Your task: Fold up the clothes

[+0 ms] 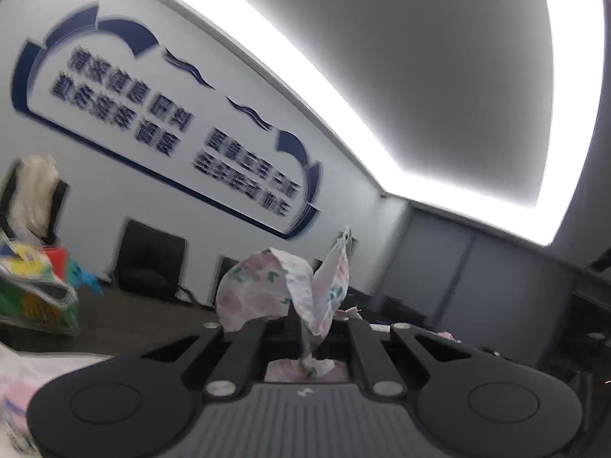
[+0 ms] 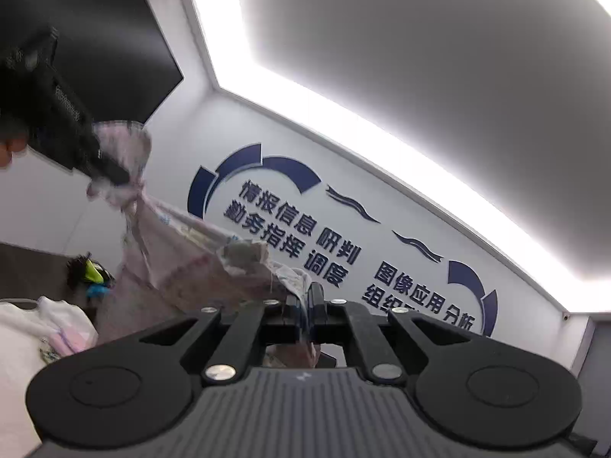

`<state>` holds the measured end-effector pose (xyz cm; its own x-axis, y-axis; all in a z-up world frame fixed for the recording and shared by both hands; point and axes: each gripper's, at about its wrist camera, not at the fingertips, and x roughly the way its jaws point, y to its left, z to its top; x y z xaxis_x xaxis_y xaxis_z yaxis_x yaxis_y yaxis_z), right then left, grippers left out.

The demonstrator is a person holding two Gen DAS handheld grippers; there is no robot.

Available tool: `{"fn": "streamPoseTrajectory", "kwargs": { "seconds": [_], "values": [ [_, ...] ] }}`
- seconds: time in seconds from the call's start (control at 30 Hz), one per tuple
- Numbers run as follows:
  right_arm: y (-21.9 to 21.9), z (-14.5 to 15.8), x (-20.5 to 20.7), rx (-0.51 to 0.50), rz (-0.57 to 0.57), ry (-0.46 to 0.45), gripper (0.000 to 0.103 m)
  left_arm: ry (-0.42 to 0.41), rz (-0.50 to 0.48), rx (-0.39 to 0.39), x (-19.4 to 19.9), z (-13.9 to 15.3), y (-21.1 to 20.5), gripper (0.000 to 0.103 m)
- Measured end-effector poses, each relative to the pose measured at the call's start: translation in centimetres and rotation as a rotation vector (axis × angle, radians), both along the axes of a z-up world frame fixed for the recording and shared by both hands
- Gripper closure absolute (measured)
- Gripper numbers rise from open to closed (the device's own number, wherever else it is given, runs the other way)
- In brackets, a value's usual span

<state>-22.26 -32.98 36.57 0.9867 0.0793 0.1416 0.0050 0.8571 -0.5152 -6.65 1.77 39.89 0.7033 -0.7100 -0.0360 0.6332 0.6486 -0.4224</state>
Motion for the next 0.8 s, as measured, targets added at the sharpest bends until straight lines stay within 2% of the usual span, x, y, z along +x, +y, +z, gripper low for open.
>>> {"fn": "streamPoseTrajectory", "kwargs": {
  "seconds": [0.07,0.2,0.27,0.3,0.4,0.5,0.57,0.63,0.67,0.7,0.8],
  "values": [
    [-0.9,-0.1,3.8,0.009,-0.002,0.046,0.100,0.032,0.033,0.031,3.8,-1.3,-2.0,0.100],
    [-2.2,-3.8,14.9,0.025,-0.083,0.172,0.100,0.134,0.102,0.091,12.9,-5.5,-6.0,0.100],
    [-2.1,-5.4,19.8,0.024,-0.128,0.214,0.100,0.174,0.131,0.096,16.3,-5.6,-7.1,0.101],
    [-1.8,-5.4,21.3,0.020,-0.143,0.194,0.100,0.142,0.127,0.065,16.4,-4.2,-6.5,0.101],
    [-1.6,-1.5,19.8,0.079,-0.127,0.014,0.100,-0.030,0.085,-0.037,13.7,1.1,-4.2,0.100],
    [-1.5,3.0,15.1,0.116,-0.085,-0.153,0.100,-0.207,0.094,-0.026,7.7,4.5,-3.4,0.100],
    [-1.1,2.8,11.7,0.091,-0.059,-0.182,0.100,-0.292,0.105,-0.017,3.9,4.7,-2.7,0.100],
    [-0.6,2.4,8.3,0.064,-0.034,-0.205,0.100,-0.322,0.095,-0.022,1.2,3.3,-2.2,0.100],
    [-0.4,2.2,6.6,0.050,-0.021,-0.217,0.100,-0.318,0.107,-0.015,0.0,2.0,-2.0,0.100],
    [-0.2,2.0,4.9,0.037,-0.008,-0.228,0.099,-0.280,0.123,0.009,-0.8,-0.6,-2.0,0.100],
    [0.6,-4.0,2.4,-0.039,0.046,-0.054,0.099,-0.132,0.166,0.096,-3.0,-9.5,-2.1,0.100]
  ]
}}
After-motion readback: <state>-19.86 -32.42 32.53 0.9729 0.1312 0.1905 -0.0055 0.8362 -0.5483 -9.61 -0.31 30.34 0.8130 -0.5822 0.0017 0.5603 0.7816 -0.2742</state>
